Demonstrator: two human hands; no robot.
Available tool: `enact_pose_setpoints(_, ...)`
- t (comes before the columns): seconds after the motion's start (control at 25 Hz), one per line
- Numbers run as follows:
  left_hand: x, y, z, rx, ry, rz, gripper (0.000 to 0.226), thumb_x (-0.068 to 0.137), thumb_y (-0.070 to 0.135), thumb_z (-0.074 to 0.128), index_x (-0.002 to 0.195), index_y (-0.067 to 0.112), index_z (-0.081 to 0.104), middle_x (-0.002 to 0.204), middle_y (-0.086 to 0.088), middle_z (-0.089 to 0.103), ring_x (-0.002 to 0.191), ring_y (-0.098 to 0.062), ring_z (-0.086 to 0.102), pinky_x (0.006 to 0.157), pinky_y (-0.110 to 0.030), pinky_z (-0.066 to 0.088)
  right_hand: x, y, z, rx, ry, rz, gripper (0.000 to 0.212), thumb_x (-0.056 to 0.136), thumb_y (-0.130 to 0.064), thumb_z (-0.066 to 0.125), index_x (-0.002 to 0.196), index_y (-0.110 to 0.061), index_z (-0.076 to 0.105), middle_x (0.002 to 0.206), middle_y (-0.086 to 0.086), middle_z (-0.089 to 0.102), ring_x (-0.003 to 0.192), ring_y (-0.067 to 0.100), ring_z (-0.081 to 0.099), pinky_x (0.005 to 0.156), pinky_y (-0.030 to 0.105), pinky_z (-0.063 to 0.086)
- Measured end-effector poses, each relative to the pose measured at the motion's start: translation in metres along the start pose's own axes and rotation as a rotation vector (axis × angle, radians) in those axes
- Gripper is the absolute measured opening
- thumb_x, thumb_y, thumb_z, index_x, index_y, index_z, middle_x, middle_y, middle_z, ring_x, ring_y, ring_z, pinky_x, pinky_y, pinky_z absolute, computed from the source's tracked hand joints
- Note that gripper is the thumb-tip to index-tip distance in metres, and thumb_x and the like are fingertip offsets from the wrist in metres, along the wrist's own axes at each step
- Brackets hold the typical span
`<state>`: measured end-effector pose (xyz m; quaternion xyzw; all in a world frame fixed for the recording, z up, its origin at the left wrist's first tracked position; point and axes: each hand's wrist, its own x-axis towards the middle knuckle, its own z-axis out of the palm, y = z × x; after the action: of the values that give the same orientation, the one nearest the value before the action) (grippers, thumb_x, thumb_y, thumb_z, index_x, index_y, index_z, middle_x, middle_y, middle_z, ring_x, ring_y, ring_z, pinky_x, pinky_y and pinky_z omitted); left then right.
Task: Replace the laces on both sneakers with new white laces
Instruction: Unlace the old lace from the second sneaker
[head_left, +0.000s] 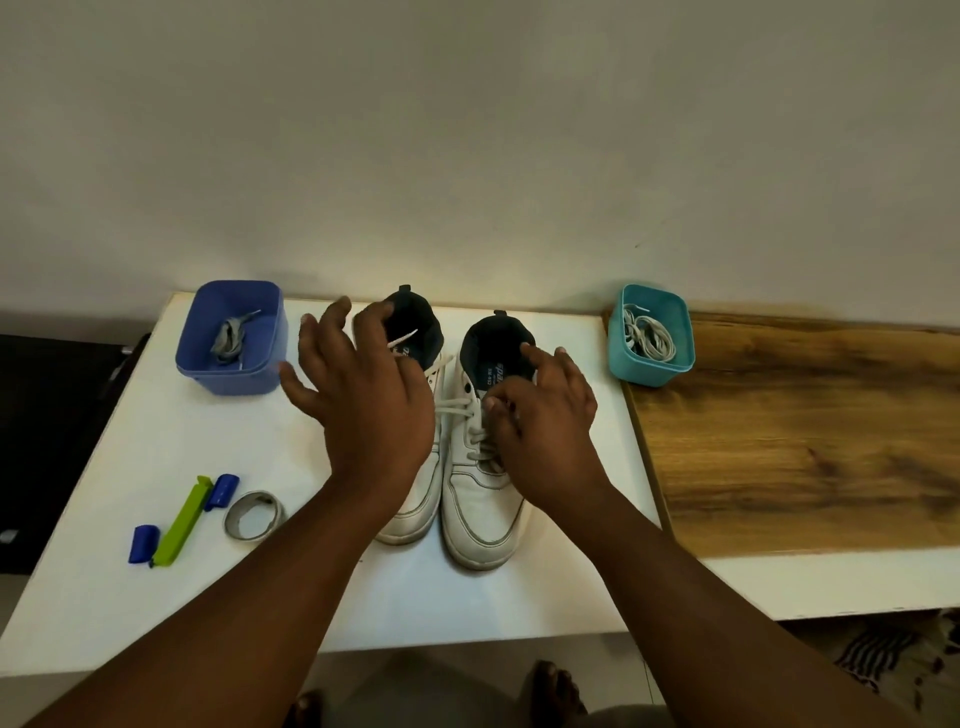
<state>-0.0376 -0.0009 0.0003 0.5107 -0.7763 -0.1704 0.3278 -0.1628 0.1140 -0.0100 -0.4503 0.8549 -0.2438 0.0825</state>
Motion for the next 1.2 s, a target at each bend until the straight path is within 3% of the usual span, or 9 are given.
enact_pose_setpoints(0.08,-0.001,0.005,0.000,-0.004,-0.072,0.142,0.060,0.086,0.015,0.052,0.142,0.035,0.047,0.157,-0.005,0.031,0.152,-0.035,0.016,0.118,-0.067,0.009,0.001,0.003,-0.002,-0.025,0.074,0.024,0.021,0.106,-0.030,0.049,0.107,-0.024,0.068,0.157,0.008,0.041,0.151,0.033,0.023,0.119,0.054,0.021)
enact_pose_setpoints(0.2,-0.006,0.006,0.007,0.113,-0.248,0.399,0.052,0.085,0.016,0.060,0.128,0.044,0.061,0.153,0.001,0.043,0.153,-0.033,0.015,0.118,-0.067,0.002,-0.003,0.004,-0.005,-0.087,0.274,0.067,0.023,0.105,-0.027,0.044,0.108,-0.018,0.065,0.148,0.013,0.047,0.142,0.035,0.037,0.112,0.053,0.030)
enact_pose_setpoints(0.32,-0.005,0.001,0.007,0.218,-0.320,0.420,0.040,0.084,0.024,0.067,0.118,0.045,0.067,0.144,0.006,0.055,0.153,-0.034,0.017,0.116,-0.069,-0.001,-0.003,0.015,-0.002,-0.124,0.308,0.242,0.022,0.102,-0.028,0.048,0.110,-0.017,0.065,0.141,0.012,0.050,0.132,0.034,0.044,0.106,0.053,0.038)
enact_pose_setpoints(0.48,0.000,-0.001,0.004,0.220,-0.307,0.393,0.033,0.084,0.026,0.069,0.112,0.043,0.067,0.134,0.012,0.060,0.152,-0.032,0.020,0.115,-0.070,0.001,0.010,0.018,-0.004,0.507,0.288,0.727,0.017,0.089,-0.033,0.052,0.101,-0.027,0.063,0.122,0.002,0.050,0.111,0.028,0.054,0.092,0.042,0.046)
enact_pose_setpoints(0.64,-0.003,0.002,0.009,0.170,-0.313,0.364,0.037,0.086,0.015,0.068,0.113,0.041,0.066,0.129,0.012,0.065,0.151,-0.030,0.025,0.116,-0.070,0.000,0.000,0.006,-0.001,0.082,0.139,0.109,0.028,0.100,-0.034,0.063,0.127,-0.039,0.066,0.161,0.003,0.034,0.153,0.028,0.020,0.121,0.048,0.019)
enact_pose_setpoints(0.72,-0.001,0.000,0.009,0.155,-0.309,0.358,0.036,0.089,0.014,0.064,0.113,0.041,0.066,0.131,0.013,0.065,0.152,-0.029,0.023,0.117,-0.067,-0.004,-0.001,0.003,0.005,-0.021,0.105,0.024,0.021,0.098,-0.033,0.065,0.117,-0.039,0.071,0.162,-0.001,0.037,0.155,0.028,0.017,0.123,0.052,0.012)
enact_pose_setpoints(0.88,-0.001,-0.003,0.008,0.130,-0.300,0.354,0.032,0.089,0.017,0.063,0.110,0.041,0.065,0.126,0.014,0.066,0.151,-0.029,0.026,0.116,-0.068,-0.002,0.010,0.012,-0.004,0.538,0.418,0.310,0.010,0.100,-0.030,0.061,0.097,-0.033,0.070,0.119,-0.004,0.067,0.117,0.015,0.060,0.104,0.043,0.048)
enact_pose_setpoints(1.0,-0.003,-0.002,0.009,0.115,-0.292,0.357,0.022,0.095,0.029,0.055,0.110,0.040,0.065,0.127,0.015,0.064,0.151,-0.027,0.026,0.117,-0.067,-0.001,0.023,0.017,-0.027,1.130,0.614,0.679,0.011,0.103,-0.016,0.058,0.103,-0.020,0.067,0.100,-0.003,0.064,0.089,0.010,0.059,0.073,0.018,0.050)
enact_pose_setpoints(1.2,-0.006,0.001,0.013,0.123,-0.389,0.461,0.030,0.091,0.054,0.047,0.100,0.043,0.073,0.145,0.010,0.050,0.154,-0.029,0.014,0.118,-0.066,-0.002,0.013,0.012,-0.036,1.168,0.728,0.749,0.032,0.104,-0.040,0.047,0.092,-0.016,0.064,0.078,0.001,0.069,0.077,0.011,0.059,0.089,0.033,0.045)
